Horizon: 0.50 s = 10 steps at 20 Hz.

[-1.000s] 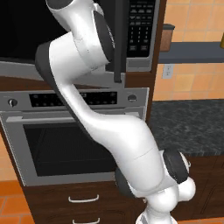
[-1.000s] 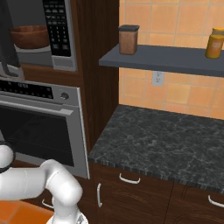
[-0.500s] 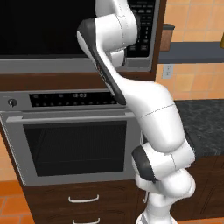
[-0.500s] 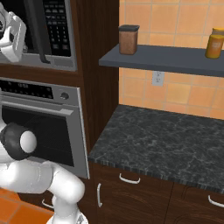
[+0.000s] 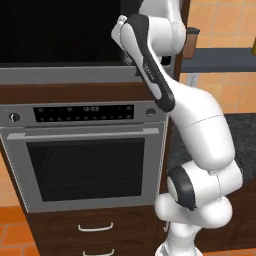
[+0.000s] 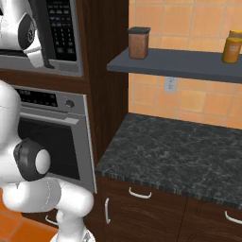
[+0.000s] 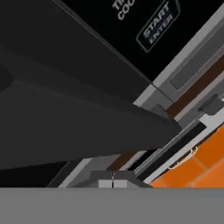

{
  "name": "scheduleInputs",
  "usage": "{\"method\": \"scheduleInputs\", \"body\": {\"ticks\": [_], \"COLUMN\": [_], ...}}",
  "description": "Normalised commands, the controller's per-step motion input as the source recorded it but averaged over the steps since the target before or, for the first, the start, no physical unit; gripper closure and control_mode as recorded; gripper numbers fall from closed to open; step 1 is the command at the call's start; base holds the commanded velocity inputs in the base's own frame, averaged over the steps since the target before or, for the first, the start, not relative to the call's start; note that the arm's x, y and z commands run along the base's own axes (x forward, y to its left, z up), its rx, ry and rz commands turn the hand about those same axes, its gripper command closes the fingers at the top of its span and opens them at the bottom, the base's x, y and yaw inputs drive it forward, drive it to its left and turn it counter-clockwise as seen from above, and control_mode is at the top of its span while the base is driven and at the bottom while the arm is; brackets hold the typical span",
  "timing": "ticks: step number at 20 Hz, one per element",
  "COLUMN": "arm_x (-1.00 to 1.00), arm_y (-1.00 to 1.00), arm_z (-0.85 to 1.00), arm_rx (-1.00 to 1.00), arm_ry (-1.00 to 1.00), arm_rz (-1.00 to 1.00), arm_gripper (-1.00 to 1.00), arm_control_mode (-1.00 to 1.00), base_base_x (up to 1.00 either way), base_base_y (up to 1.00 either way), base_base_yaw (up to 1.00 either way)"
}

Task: Open the microwave, place the bowl with waffle inside the microwave, then close the microwave door and turn it on.

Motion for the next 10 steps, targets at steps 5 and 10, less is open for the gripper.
{"method": "scheduleInputs", "body": {"ticks": [5, 10], "arm_x": [-0.63, -1.0], "arm_y": [0.42, 0.09], "arm_z": [-0.51, 0.02], "arm_rx": [-0.11, -0.03], "arm_ry": [-0.33, -0.4], "arm_rz": [0.29, 0.16], "arm_gripper": [1.0, 1.0], "arm_control_mode": [-1.0, -1.0], "base_base_x": [0.0, 0.0], "base_base_y": [0.0, 0.0], "base_base_yaw": [0.0, 0.0]}}
